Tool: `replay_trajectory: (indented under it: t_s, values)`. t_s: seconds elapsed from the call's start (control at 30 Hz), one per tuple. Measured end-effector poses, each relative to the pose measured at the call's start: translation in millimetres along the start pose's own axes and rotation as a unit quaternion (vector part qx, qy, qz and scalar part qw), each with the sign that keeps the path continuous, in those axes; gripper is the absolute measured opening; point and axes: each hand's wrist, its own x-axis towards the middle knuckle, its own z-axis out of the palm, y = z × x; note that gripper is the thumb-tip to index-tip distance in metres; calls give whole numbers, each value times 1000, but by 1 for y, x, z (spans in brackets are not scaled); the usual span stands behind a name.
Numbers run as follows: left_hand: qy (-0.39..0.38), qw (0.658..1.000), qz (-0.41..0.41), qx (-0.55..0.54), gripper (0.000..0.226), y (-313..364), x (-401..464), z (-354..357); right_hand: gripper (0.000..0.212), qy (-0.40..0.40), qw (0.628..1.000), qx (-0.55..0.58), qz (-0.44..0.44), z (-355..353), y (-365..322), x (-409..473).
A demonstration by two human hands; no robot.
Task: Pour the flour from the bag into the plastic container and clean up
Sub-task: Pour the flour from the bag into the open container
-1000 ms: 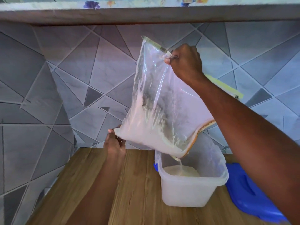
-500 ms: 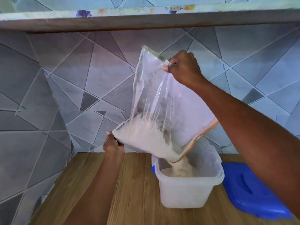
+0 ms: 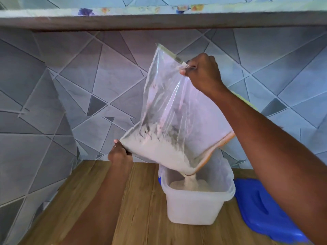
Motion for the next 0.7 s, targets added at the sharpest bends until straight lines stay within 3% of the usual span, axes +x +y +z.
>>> replay_trajectory:
  t_s: [0.07,0.17,0.27,0.37,0.5,0.6,0.7]
  values:
    - [5,1000,5,6,47,-1,-4,0,29,16,1000,21,13,-2,3,2]
    - [41,997,-3,69,56,-3,-6,-6,33,-25,1000,11,-6,-3,1,-3]
    - [31,996,4,85,60,1,-8,-5,32,14,1000,17,19,-5,0,-5]
    - [48,988,-11,149,69,5,-8,-5,30,-28,999,-7,-15,-6,-4,-8]
    - [32,994,-17,107,66,2,-6,0,29,18,1000,13,-7,-9,-2,-6]
    - [54,989,-11,136,70,0,-9,-4,35,-30,999,10,-13,-12,3,-7]
    - [15,997,-4,70,58,0,-9,-1,31,16,999,34,12,-14,15,-7]
